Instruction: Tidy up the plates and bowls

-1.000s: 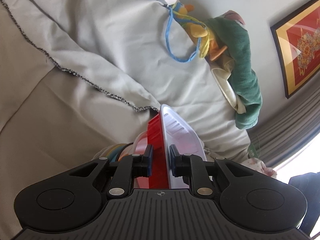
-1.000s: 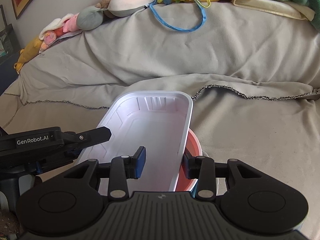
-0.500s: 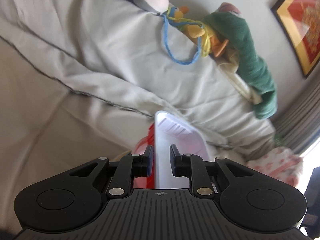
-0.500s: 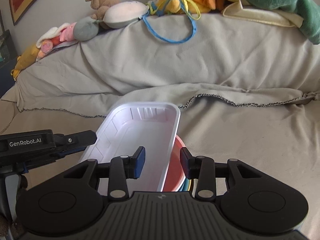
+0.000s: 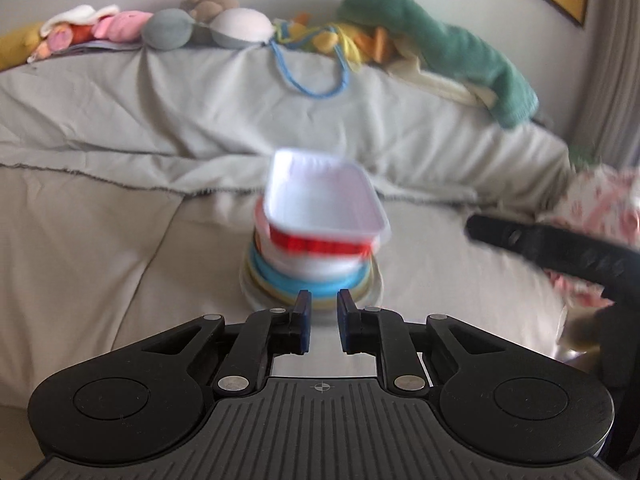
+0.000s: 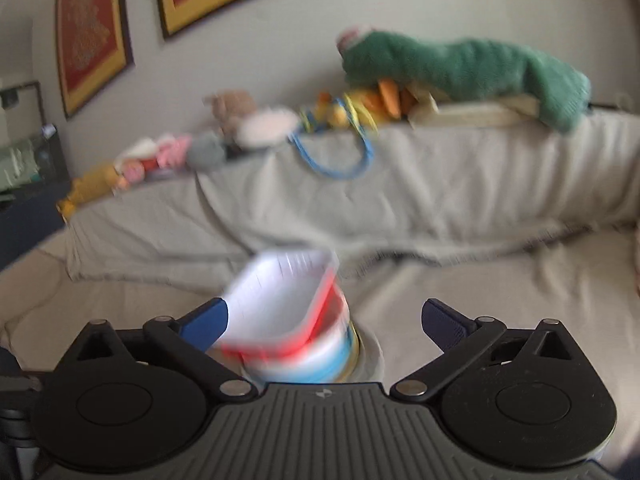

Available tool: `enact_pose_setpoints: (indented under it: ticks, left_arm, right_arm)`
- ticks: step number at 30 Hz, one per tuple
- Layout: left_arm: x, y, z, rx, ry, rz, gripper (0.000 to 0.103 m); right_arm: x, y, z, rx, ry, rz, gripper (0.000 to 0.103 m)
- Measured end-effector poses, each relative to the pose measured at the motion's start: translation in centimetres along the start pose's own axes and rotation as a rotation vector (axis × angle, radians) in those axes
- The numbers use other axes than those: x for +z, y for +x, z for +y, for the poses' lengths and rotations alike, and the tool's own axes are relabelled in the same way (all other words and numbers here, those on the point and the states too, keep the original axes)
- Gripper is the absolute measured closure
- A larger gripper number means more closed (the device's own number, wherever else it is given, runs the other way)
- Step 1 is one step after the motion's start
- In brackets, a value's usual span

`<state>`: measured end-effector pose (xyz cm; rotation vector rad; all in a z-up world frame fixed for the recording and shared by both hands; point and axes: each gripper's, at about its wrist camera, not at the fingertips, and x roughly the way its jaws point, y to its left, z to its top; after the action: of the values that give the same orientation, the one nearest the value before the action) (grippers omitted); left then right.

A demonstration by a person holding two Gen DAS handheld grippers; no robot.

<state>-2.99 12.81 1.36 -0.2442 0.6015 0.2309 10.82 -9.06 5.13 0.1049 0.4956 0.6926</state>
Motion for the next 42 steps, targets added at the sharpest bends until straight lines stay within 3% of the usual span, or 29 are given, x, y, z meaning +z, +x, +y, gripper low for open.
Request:
enact_pose_setpoints:
  ticks: [4,8,12,16,42]
  left_arm:
    - [-2.7,-0.7,-0.7,0.033,-0.001,0.039,0.086]
    - [-4.1,-1.3,-2.1,0.067,0.032,0.042,0.086]
    - [-4.5,-1.5,-3.9,0.134,0.11,0.03,0.085]
    - [-4.5,-1.2,-4.0,0.087,0.108,0.05,0.086]
    - [-4.6,-1.0,-3.4,0.061,0.06,0.082,0.086]
  right_arm:
    - [-4.4,-0.9,-0.5,-0.08,0.038,0.14,0.0]
    - [-6.2,-0.9,-1.0,-0.044,0.071,0.247,0.0]
    - [-6.6,-1.1,-0.3,-0.088,0.017,0.265,0.0]
    - [-7.4,-1.0,-0.4,-0.101,0.006,0.296,0.0]
    - [-7.6,-0.8,-0.2,-0.096,-0.003,0.313,0.0]
